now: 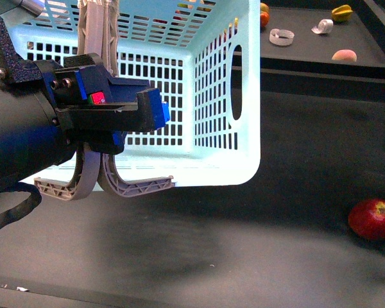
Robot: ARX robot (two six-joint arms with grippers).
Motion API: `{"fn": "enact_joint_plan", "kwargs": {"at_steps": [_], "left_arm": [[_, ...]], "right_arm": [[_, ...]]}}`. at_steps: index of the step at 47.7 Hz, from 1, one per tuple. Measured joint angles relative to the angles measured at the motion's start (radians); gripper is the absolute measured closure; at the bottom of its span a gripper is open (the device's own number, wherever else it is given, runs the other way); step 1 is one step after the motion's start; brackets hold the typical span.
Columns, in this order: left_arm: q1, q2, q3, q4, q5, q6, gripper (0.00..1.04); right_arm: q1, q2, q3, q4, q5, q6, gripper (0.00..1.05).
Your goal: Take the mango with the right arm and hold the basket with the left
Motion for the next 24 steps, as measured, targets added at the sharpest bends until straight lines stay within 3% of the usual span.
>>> {"fn": "enact_joint_plan", "kwargs": {"at_steps": [17,24], "left_arm": [[0.0,0.0,0.0,0.0,0.0,0.0,0.99],[0.0,0.0,0.0,0.0,0.0,0.0,0.99]], "right_arm": [[0.0,0.02,0.018,-0.009,-0.01,-0.012,0.09],[-0.005,0.039,0.018,-0.014,0.0,-0.045,0.31]]}}
